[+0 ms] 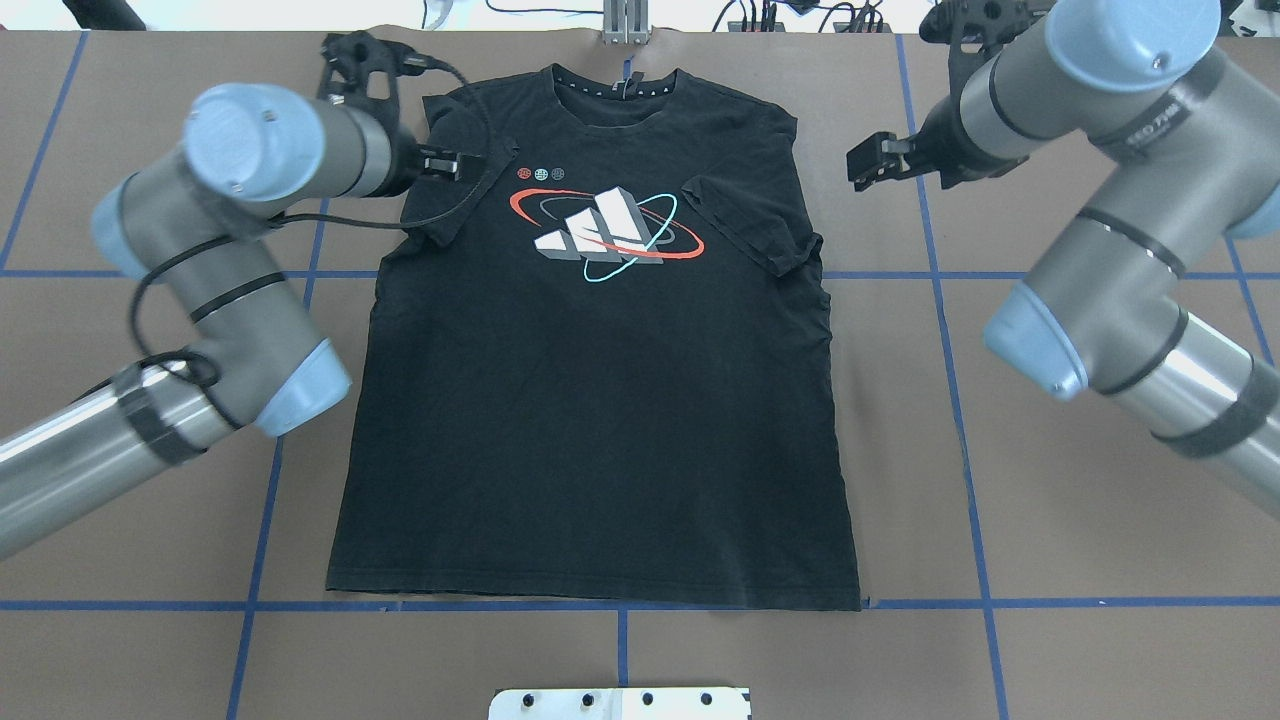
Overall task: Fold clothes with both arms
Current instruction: 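Move both grippers down to the shirt's hem corners nearest the robot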
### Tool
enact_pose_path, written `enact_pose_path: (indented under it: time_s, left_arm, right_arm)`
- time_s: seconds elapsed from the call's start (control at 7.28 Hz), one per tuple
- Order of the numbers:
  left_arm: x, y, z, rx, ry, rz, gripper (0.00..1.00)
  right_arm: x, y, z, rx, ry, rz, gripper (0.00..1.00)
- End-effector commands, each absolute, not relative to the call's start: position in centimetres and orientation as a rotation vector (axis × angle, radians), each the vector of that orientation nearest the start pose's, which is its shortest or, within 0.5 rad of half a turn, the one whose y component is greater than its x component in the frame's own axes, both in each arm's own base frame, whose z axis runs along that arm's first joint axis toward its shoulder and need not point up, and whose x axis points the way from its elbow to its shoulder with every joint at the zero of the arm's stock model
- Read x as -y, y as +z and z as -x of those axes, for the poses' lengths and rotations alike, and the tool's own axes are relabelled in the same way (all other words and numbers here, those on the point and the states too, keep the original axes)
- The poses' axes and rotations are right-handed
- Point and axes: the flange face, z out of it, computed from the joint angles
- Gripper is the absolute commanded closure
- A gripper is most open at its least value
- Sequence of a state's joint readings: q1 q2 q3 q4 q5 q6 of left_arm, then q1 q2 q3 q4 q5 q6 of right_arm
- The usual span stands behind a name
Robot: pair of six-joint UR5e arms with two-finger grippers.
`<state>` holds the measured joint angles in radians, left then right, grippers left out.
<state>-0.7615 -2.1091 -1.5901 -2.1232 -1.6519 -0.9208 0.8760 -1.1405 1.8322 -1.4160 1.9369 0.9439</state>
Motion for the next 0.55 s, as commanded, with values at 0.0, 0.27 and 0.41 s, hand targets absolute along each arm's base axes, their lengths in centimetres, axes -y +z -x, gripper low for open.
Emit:
enact_pose_path:
  time_s: [0.0,0.27,0.41]
  left_arm:
    - [49.1,27.5,-35.8,-0.996,0.018,-0.641,0.00]
    - [41.6,30.8,-33.1,-1.034,0.087,-0.549,0.00]
    - [38.3,32.6,-32.5,-1.028,0.097,-0.496,0.00]
  right_arm:
    - [43.4,29.3,32.4,0.866,0.113,-0.288,0.00]
    - [34.0,29.9,34.5,0.853,0.141,-0.252,0.00]
    - [30.2,30.0,35.1,0.856,0.136,-0.237,0.00]
